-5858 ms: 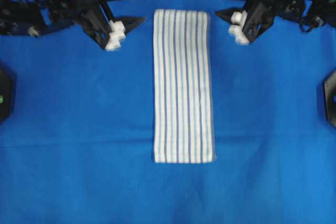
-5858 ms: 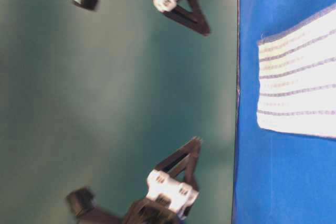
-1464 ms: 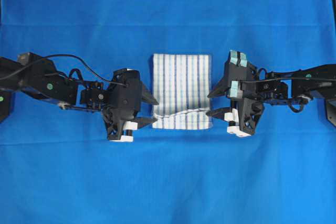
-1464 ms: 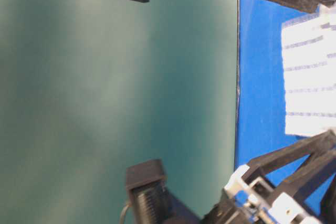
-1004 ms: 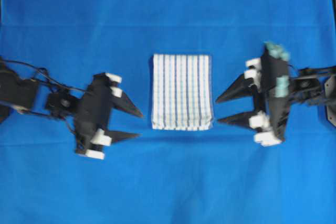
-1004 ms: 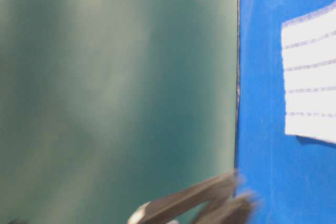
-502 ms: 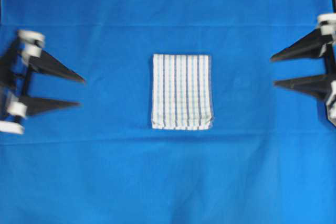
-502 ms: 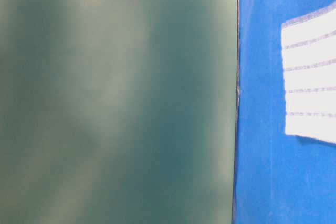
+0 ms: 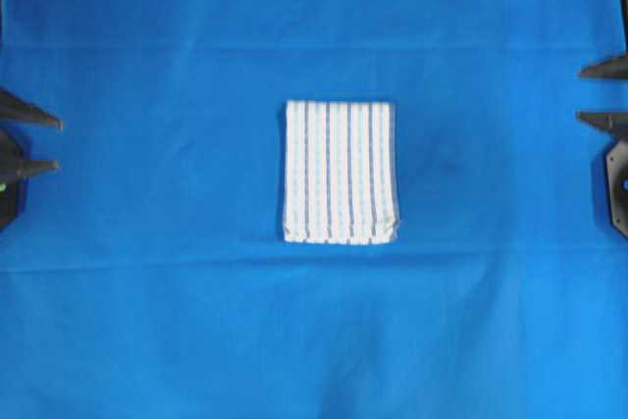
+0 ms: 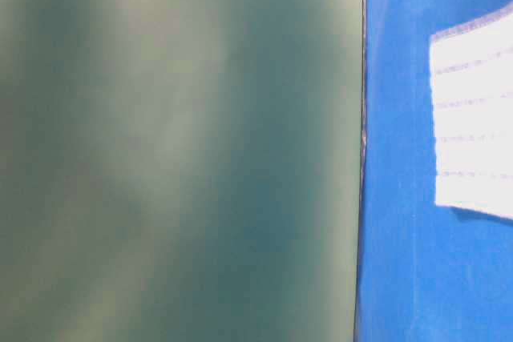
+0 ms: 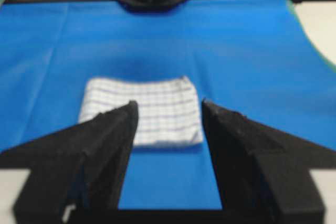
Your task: Fold a vertical towel.
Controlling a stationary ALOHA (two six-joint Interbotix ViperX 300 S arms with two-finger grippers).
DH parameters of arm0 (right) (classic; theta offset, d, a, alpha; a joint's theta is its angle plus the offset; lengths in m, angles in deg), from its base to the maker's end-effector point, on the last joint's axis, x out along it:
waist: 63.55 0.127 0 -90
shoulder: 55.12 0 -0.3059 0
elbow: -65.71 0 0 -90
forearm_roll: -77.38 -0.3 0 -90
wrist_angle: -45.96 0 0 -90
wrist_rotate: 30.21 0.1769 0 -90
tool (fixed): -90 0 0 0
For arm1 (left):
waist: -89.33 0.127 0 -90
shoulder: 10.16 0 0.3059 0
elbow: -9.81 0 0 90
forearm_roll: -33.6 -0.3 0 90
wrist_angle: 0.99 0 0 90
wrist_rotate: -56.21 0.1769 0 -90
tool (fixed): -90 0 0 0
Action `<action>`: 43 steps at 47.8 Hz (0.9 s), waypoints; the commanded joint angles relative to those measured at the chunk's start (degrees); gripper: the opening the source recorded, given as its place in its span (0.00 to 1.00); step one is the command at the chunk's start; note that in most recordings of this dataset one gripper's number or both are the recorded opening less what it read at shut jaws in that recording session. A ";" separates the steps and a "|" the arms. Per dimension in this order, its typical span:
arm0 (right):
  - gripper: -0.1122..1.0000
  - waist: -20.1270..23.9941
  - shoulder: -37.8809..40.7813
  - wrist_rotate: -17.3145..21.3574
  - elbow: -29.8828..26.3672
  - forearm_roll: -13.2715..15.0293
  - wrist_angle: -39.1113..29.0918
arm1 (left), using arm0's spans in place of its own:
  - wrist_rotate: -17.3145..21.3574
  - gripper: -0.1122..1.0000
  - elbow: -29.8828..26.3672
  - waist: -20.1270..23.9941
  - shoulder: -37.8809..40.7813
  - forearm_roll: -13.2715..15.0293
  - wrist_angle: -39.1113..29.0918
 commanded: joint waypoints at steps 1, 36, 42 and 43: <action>0.62 0.00 -0.53 0.18 1.93 -0.53 2.37 | -0.09 0.54 0.97 0.88 -1.05 -0.09 0.35; 0.62 0.00 1.32 0.26 5.10 -1.49 5.36 | -1.32 0.54 3.34 3.34 -0.97 0.00 0.44; 0.62 -0.09 1.49 0.26 5.10 -1.49 5.36 | -1.32 0.54 3.34 3.43 -0.97 -0.09 0.26; 0.62 -0.09 1.49 0.26 5.19 -1.49 5.36 | -1.32 0.54 3.25 3.34 -0.97 -0.09 0.26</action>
